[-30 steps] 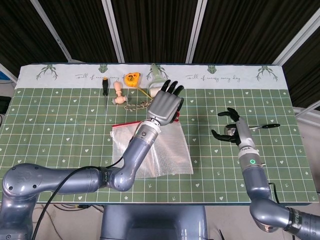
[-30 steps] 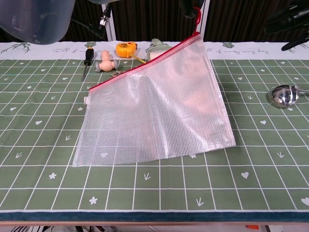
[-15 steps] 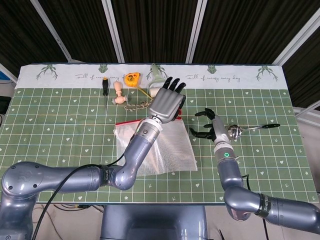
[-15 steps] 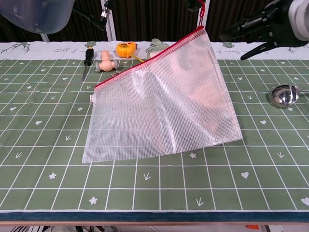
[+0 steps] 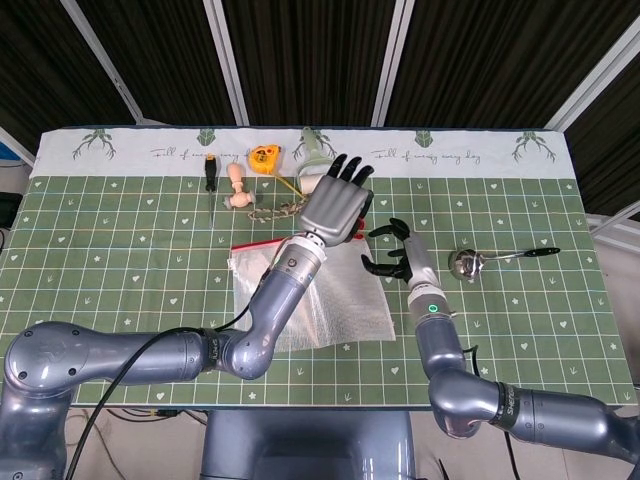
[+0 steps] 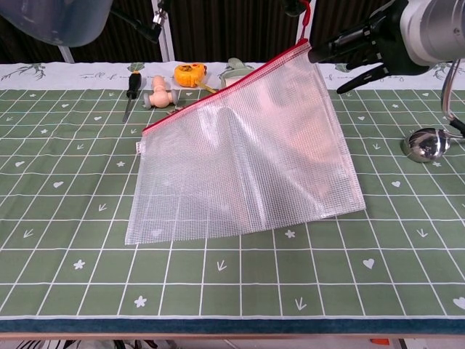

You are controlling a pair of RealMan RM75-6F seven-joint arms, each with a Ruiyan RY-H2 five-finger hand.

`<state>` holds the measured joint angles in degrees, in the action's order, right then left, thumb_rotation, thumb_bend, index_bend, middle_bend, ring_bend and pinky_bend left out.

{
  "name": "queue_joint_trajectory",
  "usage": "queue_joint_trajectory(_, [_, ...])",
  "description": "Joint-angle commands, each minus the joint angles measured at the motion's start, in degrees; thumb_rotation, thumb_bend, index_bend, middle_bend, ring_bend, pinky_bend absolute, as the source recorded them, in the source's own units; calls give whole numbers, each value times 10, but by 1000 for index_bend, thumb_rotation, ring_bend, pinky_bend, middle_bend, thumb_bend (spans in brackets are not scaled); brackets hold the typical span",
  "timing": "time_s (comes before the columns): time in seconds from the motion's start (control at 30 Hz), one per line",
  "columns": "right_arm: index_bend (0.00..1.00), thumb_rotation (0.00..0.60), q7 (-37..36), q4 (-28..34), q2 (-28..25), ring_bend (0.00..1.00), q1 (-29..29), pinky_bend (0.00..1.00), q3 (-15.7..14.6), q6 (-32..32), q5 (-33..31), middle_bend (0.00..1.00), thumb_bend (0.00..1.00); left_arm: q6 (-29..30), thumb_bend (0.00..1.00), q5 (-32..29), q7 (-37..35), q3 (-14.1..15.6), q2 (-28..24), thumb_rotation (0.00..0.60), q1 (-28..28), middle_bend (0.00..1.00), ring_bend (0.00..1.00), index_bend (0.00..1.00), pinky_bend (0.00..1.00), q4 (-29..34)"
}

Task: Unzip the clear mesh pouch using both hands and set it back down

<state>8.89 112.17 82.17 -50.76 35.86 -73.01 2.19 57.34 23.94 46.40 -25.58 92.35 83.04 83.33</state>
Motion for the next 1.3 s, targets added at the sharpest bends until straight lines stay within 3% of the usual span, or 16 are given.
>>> queue_joint_trajectory(0.03, [396, 600, 2, -3, 4, 59, -3, 271, 2, 0, -2, 103, 404, 2, 456, 0, -2, 0, -2, 600, 1, 136, 0, 593, 0, 1])
queue_joint_trajectory(1.3, [522, 600, 13, -31, 44, 59, -29, 271, 37, -11, -14, 135, 434, 15, 456, -10, -14, 12, -26, 600, 5, 136, 0, 593, 0, 25])
